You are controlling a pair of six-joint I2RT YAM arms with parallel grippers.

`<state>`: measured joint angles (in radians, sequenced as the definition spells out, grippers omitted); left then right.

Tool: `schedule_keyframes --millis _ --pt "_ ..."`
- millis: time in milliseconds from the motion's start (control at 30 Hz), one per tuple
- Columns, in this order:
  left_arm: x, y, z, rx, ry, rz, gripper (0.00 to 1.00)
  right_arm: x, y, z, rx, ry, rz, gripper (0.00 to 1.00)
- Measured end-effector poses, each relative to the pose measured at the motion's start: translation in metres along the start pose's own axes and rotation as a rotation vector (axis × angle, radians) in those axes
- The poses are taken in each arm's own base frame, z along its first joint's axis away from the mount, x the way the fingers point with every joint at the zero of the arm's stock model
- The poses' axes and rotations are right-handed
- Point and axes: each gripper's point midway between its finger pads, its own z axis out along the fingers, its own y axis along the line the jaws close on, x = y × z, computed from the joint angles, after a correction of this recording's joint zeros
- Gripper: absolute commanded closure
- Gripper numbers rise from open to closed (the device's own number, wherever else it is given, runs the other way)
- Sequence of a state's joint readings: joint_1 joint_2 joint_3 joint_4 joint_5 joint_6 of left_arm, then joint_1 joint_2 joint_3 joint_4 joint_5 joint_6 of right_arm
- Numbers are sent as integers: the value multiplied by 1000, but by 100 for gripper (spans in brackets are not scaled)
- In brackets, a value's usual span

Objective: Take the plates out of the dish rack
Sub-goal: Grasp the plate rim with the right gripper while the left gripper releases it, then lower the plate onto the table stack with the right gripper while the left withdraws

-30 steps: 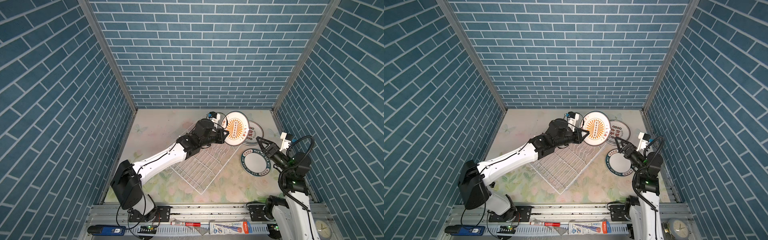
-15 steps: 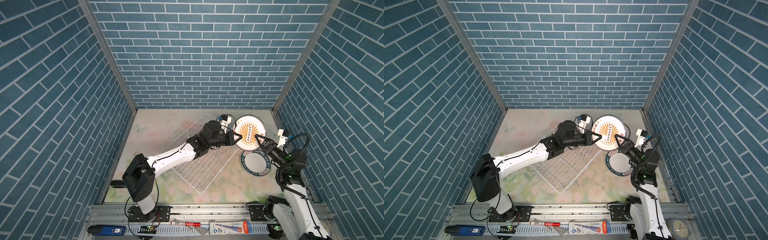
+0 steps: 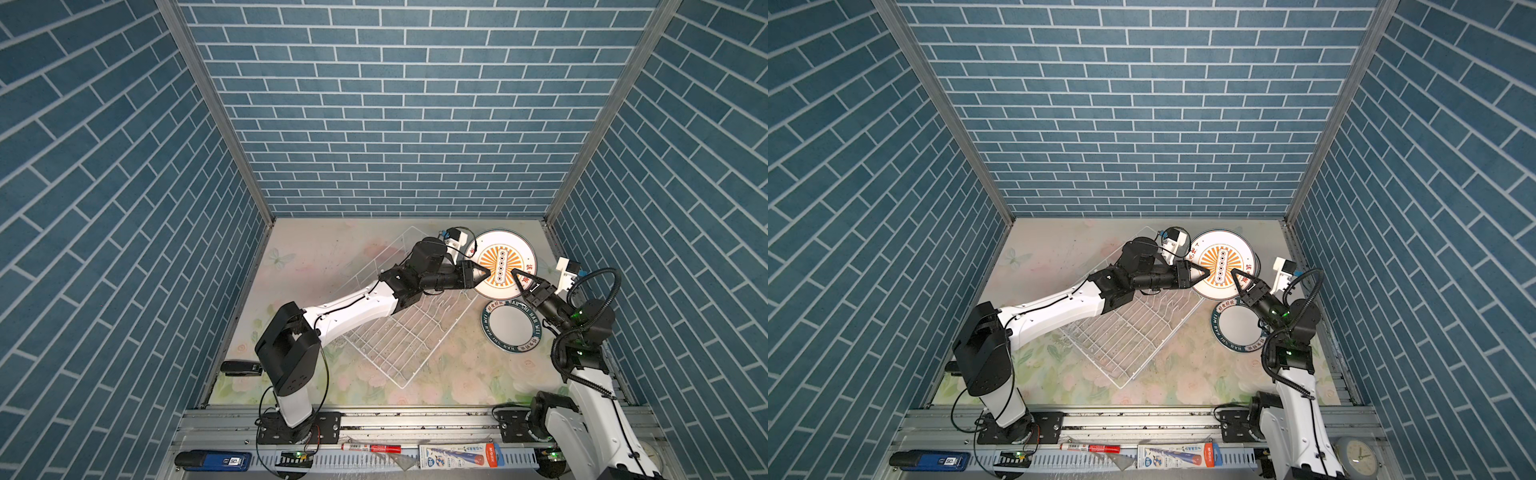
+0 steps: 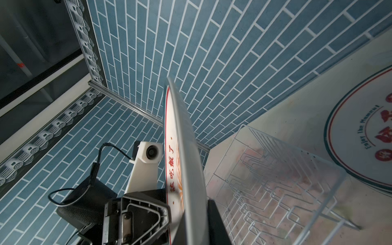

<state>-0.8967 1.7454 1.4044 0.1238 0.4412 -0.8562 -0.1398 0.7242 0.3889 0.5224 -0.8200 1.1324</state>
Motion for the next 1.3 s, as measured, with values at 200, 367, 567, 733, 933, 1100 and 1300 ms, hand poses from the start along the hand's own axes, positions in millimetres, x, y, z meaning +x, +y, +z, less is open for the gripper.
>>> schedule_keyframes --millis 200,367,567,733,933,1100,1300 --pt "-14 17 -47 -209 -43 156 43 -25 -20 -23 228 -73 -27 100" --pt "-55 22 -132 -425 -231 298 36 -40 -33 -51 478 -123 -50 100" --pt "-60 72 -214 -786 -358 376 15 -14 -81 -88 785 -64 5 100" --pt "-53 114 -251 -1046 -368 399 11 7 -109 -109 926 -10 41 100" --pt "-47 132 -279 -1189 -398 412 7 29 -140 -118 1006 55 94 100" --pt "-46 132 -304 -1258 -464 405 1 44 -155 -122 1040 96 136 100" --pt "-36 137 -324 -1304 -502 406 1 43 -158 -120 1031 91 130 96"
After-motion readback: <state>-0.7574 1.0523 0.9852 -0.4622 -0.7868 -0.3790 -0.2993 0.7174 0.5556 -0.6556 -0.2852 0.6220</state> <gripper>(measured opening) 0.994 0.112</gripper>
